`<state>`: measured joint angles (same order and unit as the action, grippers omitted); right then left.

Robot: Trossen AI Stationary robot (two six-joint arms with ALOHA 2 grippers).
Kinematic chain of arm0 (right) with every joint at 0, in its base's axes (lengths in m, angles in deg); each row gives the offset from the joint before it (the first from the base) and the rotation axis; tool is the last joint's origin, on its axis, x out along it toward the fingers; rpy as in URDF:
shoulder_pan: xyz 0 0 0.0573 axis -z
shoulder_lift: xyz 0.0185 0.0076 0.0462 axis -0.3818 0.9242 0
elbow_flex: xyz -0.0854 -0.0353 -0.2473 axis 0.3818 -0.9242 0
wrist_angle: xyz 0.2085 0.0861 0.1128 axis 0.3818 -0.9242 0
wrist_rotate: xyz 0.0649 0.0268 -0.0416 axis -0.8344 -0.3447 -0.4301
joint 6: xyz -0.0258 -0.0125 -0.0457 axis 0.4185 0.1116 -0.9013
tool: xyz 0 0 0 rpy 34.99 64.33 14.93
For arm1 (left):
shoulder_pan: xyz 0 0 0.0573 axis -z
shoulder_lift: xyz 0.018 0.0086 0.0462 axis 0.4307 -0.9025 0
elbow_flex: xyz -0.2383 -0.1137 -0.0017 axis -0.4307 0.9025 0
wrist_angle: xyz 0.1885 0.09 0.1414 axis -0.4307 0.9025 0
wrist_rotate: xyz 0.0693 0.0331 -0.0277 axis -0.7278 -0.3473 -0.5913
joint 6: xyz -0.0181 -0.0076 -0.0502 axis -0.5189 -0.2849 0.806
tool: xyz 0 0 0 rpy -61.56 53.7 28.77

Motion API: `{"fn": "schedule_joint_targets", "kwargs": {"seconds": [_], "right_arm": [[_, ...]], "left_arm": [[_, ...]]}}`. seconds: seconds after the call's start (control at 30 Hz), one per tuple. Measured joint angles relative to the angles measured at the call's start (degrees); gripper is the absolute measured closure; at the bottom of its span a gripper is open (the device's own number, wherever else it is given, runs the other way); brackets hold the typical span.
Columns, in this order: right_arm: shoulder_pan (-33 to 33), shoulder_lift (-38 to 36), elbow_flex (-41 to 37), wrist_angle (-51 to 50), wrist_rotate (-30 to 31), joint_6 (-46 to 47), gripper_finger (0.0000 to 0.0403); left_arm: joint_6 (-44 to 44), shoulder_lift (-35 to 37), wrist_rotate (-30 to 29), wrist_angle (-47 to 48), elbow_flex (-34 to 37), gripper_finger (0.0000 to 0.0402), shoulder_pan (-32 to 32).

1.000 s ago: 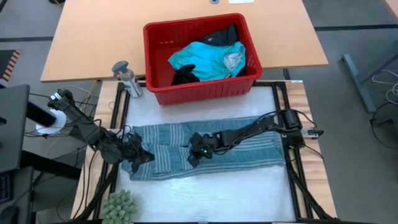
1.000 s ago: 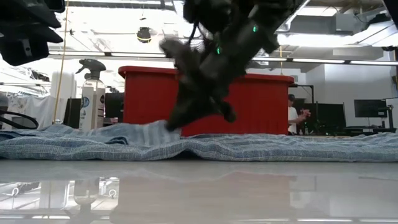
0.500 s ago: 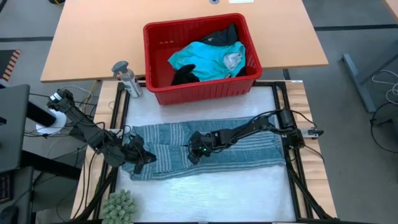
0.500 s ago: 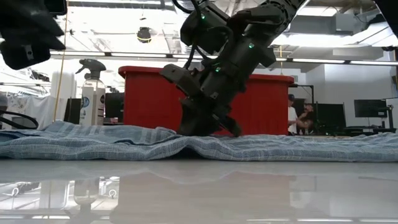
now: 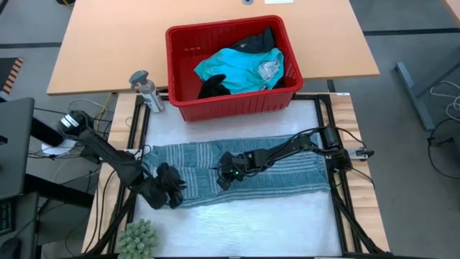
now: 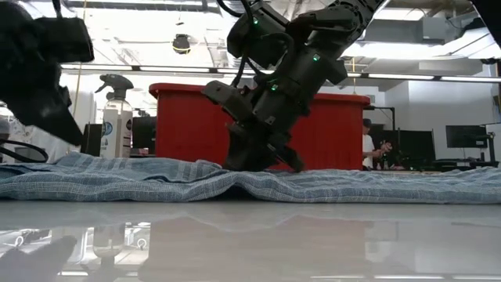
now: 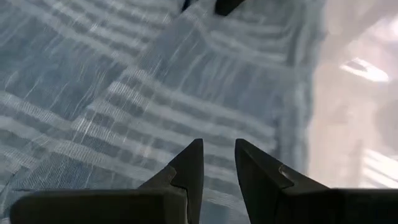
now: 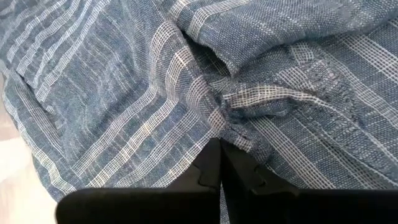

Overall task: Fold Laundry from Bin
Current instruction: Fold the patterned blue shirt

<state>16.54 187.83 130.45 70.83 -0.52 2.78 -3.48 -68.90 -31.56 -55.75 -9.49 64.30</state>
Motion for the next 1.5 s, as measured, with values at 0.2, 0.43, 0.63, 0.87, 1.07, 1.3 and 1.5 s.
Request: {"fn": "schedule_joint_targets", "kwargs": {"seconds": [0.2, 0.43, 0.63, 0.87, 1.07, 1.3, 1.5], "right_arm": [[0.0, -0.02, -0.02, 0.09, -0.25, -0.14, 0.037], [-0.07, -0.67, -0.11, 1.14, -2.52, -1.53, 0.0343], [0.07, -3.55, -0.07, -0.79, -5.75, -3.8, 0.0311], [0.91, -9.33, -0.03, -6.24, -12.94, -8.06, 0.0299], [1.21, -18.62, -0.07, -15.85, -14.17, -12.01, 0.03], [-1.95, -31.61, -0.02, -31.39, -11.38, -11.31, 0.03], [-10.06, -39.0, 0.0, -46.49, -2.56, -2.75, 0.03]], "left_arm": [[1.98, -10.34, 0.89, -4.18, 0.0, 0.0321, -0.07], [7.67, -19.77, 2.14, -5.88, -0.44, 0.0321, 0.02], [7.77, -19.41, 2.52, -5.81, -0.24, 0.0321, 0.31], [7.22, -19.36, 3.26, -4.78, -0.26, 0.0321, 0.6], [8.11, -19.36, 3.44, -3.32, -0.26, 0.0321, 1.51], [11.62, -19.23, 4.76, -0.45, -0.5, 0.0321, 1.78], [13.97, -18.39, 7.52, 1.94, -0.75, 0.0321, 2.14]]}}
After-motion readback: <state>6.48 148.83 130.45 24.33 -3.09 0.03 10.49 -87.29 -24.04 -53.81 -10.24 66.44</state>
